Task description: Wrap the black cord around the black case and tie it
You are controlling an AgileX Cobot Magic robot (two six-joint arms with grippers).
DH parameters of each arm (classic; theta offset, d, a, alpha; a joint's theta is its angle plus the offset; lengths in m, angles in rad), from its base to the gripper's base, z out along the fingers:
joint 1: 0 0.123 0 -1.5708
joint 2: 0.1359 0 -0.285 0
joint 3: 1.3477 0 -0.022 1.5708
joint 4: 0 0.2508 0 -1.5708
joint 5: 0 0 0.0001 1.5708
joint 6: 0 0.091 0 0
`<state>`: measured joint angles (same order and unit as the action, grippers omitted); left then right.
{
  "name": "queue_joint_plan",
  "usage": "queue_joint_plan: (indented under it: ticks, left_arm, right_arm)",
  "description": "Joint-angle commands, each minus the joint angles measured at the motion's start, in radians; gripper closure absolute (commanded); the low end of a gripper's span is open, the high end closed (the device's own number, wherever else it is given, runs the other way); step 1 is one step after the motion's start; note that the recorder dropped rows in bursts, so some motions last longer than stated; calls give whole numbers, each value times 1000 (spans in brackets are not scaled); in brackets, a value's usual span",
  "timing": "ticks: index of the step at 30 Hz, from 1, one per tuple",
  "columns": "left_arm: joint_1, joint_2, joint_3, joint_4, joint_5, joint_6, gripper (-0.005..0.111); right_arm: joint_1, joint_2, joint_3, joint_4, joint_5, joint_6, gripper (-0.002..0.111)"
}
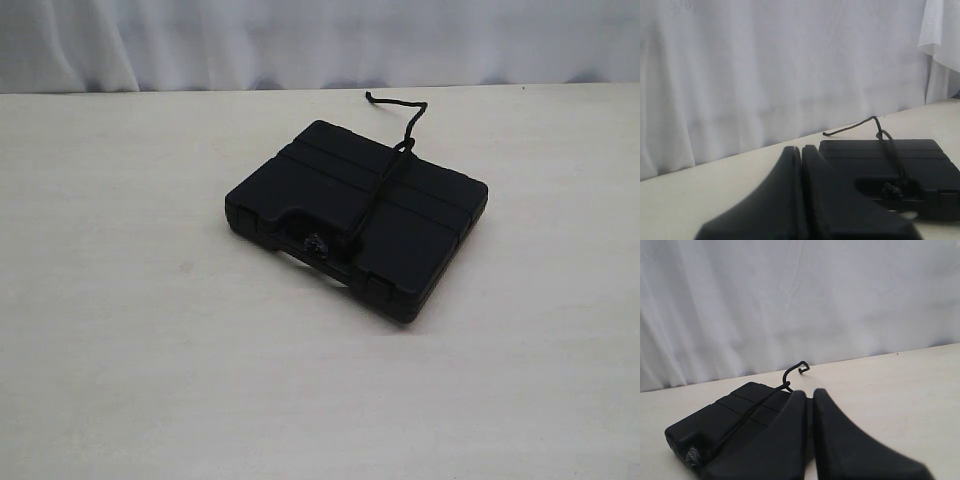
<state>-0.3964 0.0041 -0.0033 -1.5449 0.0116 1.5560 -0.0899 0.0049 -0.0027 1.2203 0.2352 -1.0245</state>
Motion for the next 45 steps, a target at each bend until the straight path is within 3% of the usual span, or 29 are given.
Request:
queue_joint_plan:
  ticks: [1, 5, 11, 20, 26, 34, 37, 41, 45]
  left_arm:
    - [1, -4, 3, 450, 13, -458, 107]
    - [1, -4, 3, 921, 13, -934, 107]
    - [1, -4, 3, 1348, 105, -1317, 107]
    - [1, -4, 3, 1434, 178, -1366, 107]
    - [1, -4, 3, 1706, 185, -1705, 107]
    - [13, -4, 3, 1704, 290, -1658, 107]
    - [62, -4, 3, 1671, 297, -1647, 107]
    - [170, -4, 3, 1565, 297, -1549, 107]
    - [277, -4, 3, 1559, 302, -1549, 107]
  right_arm:
    - [-3, -5, 3, -10, -3, -7, 104]
    - [-3, -5, 3, -10, -3, -7, 104]
    - [-3, -5, 3, -10, -3, -7, 104]
    - [-3, -5, 3, -10, -3, -7, 104]
    - [-3, -5, 3, -10, -3, -7, 104]
    - [-3, -5, 3, -10, -3, -7, 104]
    - [-3, -5, 3, -10, -3, -7, 104]
    - [-3, -5, 3, -10, -1, -7, 104]
    - [-3, -5, 3, -10, -1, -7, 104]
